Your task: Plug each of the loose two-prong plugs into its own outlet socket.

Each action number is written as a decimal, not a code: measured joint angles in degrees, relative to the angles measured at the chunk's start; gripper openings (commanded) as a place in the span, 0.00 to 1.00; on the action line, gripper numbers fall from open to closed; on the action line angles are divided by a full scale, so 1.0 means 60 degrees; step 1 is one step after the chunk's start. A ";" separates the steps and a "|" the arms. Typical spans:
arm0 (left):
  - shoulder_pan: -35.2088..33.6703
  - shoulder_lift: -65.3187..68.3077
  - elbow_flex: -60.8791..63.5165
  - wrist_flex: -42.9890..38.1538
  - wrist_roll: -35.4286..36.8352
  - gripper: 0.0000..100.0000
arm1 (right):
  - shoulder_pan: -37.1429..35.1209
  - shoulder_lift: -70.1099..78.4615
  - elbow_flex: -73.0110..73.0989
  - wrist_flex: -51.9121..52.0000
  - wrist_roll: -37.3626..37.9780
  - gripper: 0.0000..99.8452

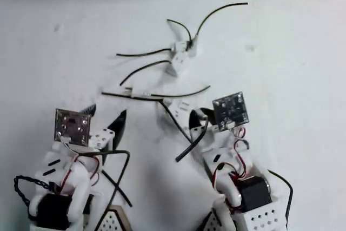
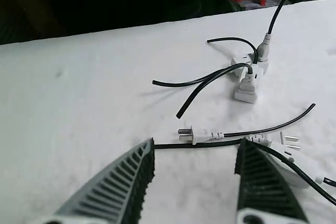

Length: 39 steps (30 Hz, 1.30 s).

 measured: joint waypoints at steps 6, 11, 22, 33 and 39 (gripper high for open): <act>-0.0571 0.2212 -0.0821 0.0000 -0.0293 0.26 | 0.0073 -0.0015 0.0147 0.0000 0.0000 0.02; -0.1641 0.5538 -0.2901 0.0938 -0.0908 0.31 | 0.0059 -0.0015 0.0454 0.0000 0.0029 0.02; -0.4821 1.1267 -0.5128 0.2256 -0.1172 0.39 | 0.0059 -0.0015 0.0454 0.0000 0.0059 0.02; -0.5026 1.4740 -0.5040 0.0908 -0.1158 0.39 | 0.0059 -0.0015 0.0454 0.0000 0.0059 0.02; -0.5099 1.5985 -0.5187 0.0762 -0.0645 0.35 | 0.0059 -0.0015 0.0454 0.0000 0.0059 0.02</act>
